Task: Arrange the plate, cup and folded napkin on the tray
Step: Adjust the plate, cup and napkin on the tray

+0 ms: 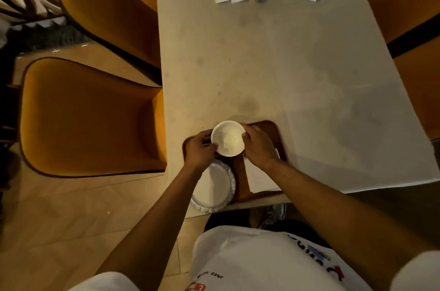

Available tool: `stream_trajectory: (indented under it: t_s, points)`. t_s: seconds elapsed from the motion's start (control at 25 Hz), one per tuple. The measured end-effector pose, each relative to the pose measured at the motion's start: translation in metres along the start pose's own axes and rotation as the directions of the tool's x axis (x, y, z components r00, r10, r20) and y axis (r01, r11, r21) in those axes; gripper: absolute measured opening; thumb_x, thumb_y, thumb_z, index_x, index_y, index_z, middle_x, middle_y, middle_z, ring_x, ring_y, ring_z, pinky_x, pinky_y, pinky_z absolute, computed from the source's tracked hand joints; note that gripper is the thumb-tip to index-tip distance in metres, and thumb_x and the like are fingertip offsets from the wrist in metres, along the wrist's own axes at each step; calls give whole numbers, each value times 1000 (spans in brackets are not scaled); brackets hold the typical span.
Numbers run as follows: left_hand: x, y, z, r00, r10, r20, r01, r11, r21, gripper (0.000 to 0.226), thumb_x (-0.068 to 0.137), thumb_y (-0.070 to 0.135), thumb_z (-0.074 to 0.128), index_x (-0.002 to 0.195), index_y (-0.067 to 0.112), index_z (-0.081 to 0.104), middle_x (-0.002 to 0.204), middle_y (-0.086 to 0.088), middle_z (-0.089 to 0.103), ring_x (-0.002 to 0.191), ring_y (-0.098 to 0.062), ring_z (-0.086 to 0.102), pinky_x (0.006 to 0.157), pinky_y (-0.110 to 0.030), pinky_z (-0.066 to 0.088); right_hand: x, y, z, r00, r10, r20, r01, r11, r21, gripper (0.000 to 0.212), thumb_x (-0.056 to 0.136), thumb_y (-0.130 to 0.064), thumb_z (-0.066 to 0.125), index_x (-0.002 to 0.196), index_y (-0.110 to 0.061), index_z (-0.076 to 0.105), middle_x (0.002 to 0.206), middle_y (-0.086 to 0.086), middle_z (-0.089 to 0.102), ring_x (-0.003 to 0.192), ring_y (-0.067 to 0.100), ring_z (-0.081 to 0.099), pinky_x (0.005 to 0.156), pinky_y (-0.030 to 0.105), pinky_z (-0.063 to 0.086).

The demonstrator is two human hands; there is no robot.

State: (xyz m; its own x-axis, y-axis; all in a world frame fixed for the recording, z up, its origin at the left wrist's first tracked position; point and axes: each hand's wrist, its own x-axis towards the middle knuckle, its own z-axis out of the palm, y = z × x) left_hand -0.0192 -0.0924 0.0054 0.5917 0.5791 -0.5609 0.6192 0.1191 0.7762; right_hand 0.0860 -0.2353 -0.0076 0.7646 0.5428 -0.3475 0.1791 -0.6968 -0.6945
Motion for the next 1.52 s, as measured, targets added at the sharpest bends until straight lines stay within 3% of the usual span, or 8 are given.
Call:
stream_trajectory:
  t_s: [0.52, 0.64, 0.72, 0.88, 1.08, 1.16, 1.28, 1.52]
  points:
    - [-5, -6, -12, 998, 54, 18, -54, 999, 0, 46, 89, 12, 69, 133, 14, 57, 123, -7, 66, 109, -29, 64, 88, -48, 59, 1, -10, 10, 999, 26, -32, -25, 999, 23, 38, 101, -20, 44, 138, -15, 54, 134, 9, 59, 119, 27, 56, 97, 43, 53]
    - [-14, -7, -13, 974, -18, -228, 32, 998, 56, 57, 82, 42, 75, 129, 18, 53, 108, 5, 66, 100, -16, 64, 87, -34, 55, -7, -4, 4, 985, 62, -159, -51, 996, 75, 36, 100, -27, 46, 133, -16, 54, 133, 7, 60, 119, 24, 57, 97, 42, 52]
    - [-26, -8, -9, 937, 69, -342, -39, 995, 96, 38, 82, 48, 72, 109, 25, 58, 97, 9, 67, 89, -11, 65, 75, -24, 53, -19, 10, -5, 948, 147, -281, -118, 986, 120, 29, 98, -26, 49, 124, -18, 57, 127, 5, 60, 111, 23, 60, 89, 39, 55]
    - [-56, -20, 23, 946, 314, -86, -272, 908, 320, 6, 91, 39, 63, 89, 33, 61, 88, 10, 68, 78, -6, 64, 66, -20, 51, -57, 52, -18, 909, 277, -312, -253, 961, 115, 23, 94, -18, 56, 116, -15, 61, 120, 8, 63, 102, 24, 63, 82, 32, 51]
    - [-66, -45, 72, 721, 461, 517, -691, 435, 577, 36, 91, 25, 56, 125, 15, 63, 132, -9, 61, 124, -28, 54, 101, -41, 49, -96, 79, -11, 951, 215, -220, -234, 970, -60, 34, 95, -21, 59, 128, -19, 59, 134, 7, 53, 109, 23, 61, 90, 29, 51]
    - [-61, -47, 83, 685, 428, 589, -724, 314, 614, 48, 90, 31, 51, 136, 14, 55, 148, -13, 49, 141, -33, 37, 115, -48, 35, -103, 81, -6, 962, 192, -195, -219, 968, -124, 40, 93, -23, 63, 132, -20, 56, 136, 5, 46, 112, 22, 59, 93, 27, 50]
    - [-52, -45, 92, 710, 328, 623, -703, 276, 656, 63, 88, 40, 63, 144, 17, 44, 158, -13, 34, 148, -34, 22, 119, -48, 23, -111, 82, 2, 971, 182, -154, -212, 954, -210, 50, 93, -29, 64, 139, -18, 47, 137, 9, 43, 115, 23, 57, 92, 28, 51]
    - [-55, -45, 97, 786, 275, 554, -614, 246, 750, 81, 79, 43, 74, 146, 15, 38, 157, -14, 33, 145, -34, 29, 116, -49, 31, -103, 77, 10, 982, 185, -39, -189, 949, -250, 75, 86, -31, 72, 147, -15, 30, 148, 14, 30, 127, 27, 48, 102, 30, 47]
